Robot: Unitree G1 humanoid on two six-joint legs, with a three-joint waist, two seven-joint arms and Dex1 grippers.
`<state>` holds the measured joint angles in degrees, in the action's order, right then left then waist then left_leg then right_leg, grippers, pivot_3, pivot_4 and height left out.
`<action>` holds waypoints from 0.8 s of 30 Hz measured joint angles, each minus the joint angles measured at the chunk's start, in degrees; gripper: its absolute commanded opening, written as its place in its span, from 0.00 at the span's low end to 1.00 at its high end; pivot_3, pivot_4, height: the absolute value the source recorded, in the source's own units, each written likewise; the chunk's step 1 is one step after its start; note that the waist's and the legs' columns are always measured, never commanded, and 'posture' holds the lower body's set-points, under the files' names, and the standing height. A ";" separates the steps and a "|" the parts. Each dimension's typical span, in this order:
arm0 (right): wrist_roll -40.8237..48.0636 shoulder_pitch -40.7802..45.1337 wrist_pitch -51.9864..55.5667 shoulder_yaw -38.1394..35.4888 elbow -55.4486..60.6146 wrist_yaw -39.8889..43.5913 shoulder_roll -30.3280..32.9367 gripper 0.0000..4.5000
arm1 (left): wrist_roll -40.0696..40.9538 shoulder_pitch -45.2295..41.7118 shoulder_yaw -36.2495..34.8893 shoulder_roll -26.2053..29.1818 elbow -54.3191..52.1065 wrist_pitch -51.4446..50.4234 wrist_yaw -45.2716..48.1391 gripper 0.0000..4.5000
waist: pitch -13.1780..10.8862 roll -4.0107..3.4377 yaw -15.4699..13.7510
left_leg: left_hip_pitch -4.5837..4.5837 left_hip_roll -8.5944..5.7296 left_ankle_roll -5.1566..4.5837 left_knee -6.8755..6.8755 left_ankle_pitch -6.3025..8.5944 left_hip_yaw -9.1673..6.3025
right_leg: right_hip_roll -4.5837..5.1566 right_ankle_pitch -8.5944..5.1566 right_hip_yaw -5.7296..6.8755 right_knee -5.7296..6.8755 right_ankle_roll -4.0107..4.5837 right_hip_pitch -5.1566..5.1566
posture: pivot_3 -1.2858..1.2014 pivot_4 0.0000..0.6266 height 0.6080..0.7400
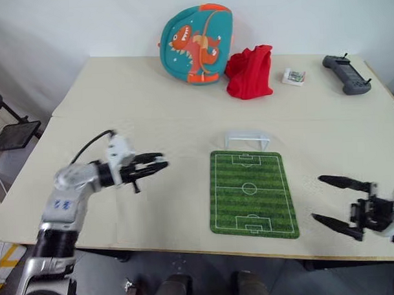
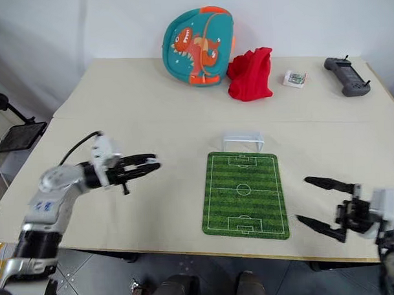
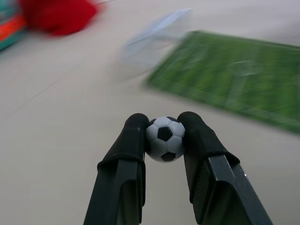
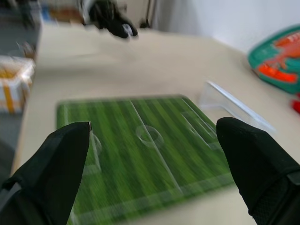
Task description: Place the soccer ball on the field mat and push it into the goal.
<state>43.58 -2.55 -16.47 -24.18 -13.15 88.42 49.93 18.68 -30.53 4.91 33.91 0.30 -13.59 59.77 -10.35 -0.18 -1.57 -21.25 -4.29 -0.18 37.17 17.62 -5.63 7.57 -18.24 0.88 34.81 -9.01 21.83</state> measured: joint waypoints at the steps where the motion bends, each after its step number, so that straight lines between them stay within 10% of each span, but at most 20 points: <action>1: 0.42 -0.91 -0.34 0.04 -1.30 0.02 2.27 1.00 | -0.52 -1.22 3.02 -2.22 -0.58 -0.74 0.62 0.19 | 0.00 -0.02 0.06 | 0.00 0.01 0.00 -0.02 0.00 0.00 | -0.01 0.00 0.02 0.00 0.00 0.01 | 0.52 0.24 1.00; 11: 3.51 -14.02 -1.79 -1.69 2.72 0.20 9.20 1.00 | -8.42 -1.45 20.30 -19.86 -0.45 -1.45 -4.61 0.19 | -0.10 0.13 0.04 | 0.01 0.02 -0.10 0.17 -0.02 0.22 | -0.07 0.01 -0.07 -0.13 -0.03 -0.14 | 0.52 0.24 1.00; 24: 1.89 -27.25 6.13 -10.04 20.00 -0.30 4.69 1.00 | -17.00 4.94 30.40 -21.40 -5.27 -2.86 -9.55 0.19 | -0.09 0.11 -0.43 | 0.00 0.00 -0.15 0.18 0.00 0.16 | -0.04 0.01 -0.07 -0.35 -0.03 -0.23 | 0.52 0.24 1.00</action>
<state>45.47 -29.80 -10.34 -34.22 6.85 88.12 54.62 1.67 -25.59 35.31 12.51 -4.97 -16.45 50.22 -10.44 -0.06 -2.01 -21.25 -4.30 -0.33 37.35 17.62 -5.47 7.53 -18.22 0.80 34.46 -9.04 21.59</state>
